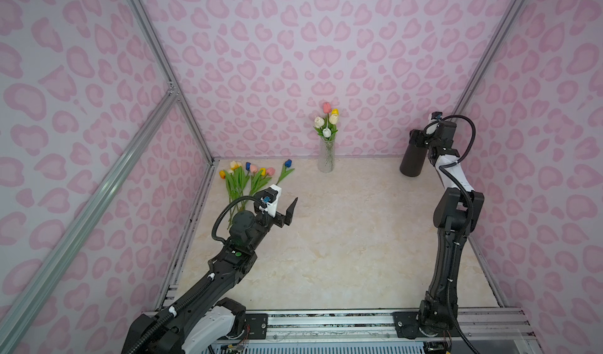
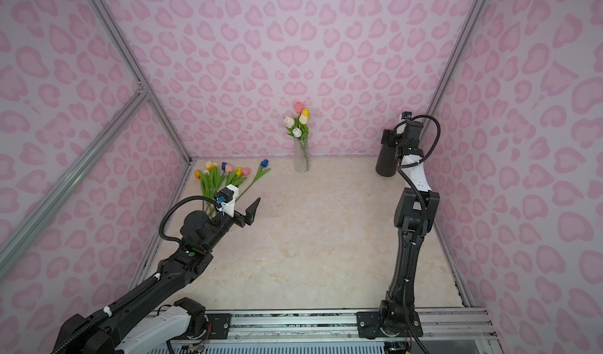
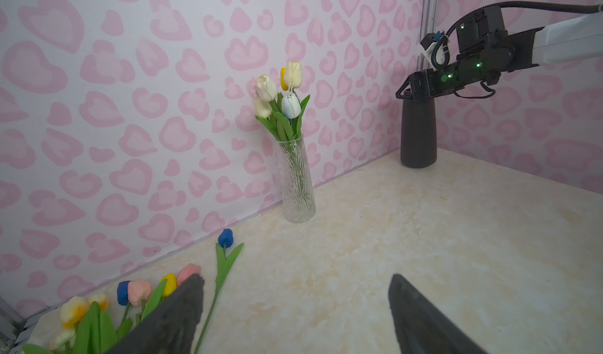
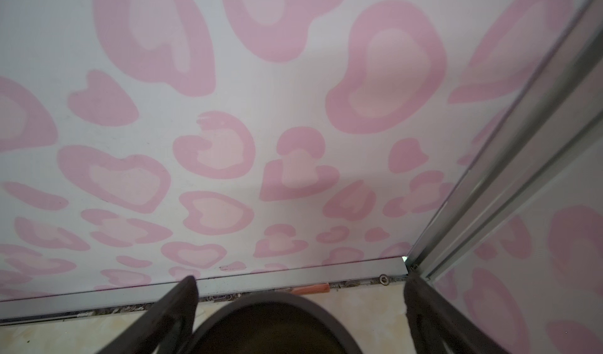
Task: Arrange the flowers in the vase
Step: 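Grasp the black cup with the right gripper and lift it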
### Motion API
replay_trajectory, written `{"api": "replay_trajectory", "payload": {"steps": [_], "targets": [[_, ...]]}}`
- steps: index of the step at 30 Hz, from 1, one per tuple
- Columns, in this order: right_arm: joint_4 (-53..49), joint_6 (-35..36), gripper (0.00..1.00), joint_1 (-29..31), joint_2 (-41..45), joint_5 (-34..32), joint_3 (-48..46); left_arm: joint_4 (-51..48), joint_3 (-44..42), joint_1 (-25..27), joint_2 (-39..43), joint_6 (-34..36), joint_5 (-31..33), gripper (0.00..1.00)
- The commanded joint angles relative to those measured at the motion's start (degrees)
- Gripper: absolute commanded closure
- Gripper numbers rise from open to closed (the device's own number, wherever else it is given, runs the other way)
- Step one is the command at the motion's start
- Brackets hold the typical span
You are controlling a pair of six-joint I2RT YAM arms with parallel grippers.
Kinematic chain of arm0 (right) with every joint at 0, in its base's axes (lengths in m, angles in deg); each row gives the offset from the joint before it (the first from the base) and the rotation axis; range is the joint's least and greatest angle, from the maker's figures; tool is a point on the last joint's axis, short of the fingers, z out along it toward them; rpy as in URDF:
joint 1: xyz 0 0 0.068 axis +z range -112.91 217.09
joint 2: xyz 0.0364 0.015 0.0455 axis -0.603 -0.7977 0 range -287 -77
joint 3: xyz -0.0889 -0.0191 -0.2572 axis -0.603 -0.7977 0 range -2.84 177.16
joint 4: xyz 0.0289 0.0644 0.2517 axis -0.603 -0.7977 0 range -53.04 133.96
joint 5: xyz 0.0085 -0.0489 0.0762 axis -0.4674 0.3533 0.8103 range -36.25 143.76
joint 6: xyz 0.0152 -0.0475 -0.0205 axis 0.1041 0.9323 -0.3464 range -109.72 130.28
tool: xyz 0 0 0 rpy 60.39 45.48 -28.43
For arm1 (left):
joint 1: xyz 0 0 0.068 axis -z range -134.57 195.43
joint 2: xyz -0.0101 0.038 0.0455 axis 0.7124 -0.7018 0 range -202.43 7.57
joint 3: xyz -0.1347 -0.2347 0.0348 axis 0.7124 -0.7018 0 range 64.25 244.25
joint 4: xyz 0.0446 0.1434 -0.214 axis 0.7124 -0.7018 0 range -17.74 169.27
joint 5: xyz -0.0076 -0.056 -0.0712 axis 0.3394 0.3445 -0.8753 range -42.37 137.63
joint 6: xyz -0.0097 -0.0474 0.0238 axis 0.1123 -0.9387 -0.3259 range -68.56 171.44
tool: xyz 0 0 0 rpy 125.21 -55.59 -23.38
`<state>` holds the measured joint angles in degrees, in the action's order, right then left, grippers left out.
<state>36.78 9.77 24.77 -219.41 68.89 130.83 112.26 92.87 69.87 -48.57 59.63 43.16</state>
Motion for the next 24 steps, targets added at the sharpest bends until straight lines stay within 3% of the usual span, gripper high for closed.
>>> {"api": "replay_trajectory", "payload": {"steps": [1,14,20,24], "targets": [[-0.74,1.73,0.07,0.18,-2.35,0.21,1.94,0.67,0.36,-0.01,0.79,0.90,1.08,0.10],[5.30,3.02,0.40,0.36,2.55,1.30,-7.17,0.90,0.73,-0.01,-0.12,0.71,1.09,0.10],[13.24,2.06,0.55,1.22,10.63,1.75,-19.92,1.72,0.65,0.06,-0.18,0.09,2.31,0.10],[21.11,-0.17,0.60,2.43,19.12,2.10,-32.65,2.20,0.82,-0.25,-1.29,-0.40,5.88,0.10]]}}
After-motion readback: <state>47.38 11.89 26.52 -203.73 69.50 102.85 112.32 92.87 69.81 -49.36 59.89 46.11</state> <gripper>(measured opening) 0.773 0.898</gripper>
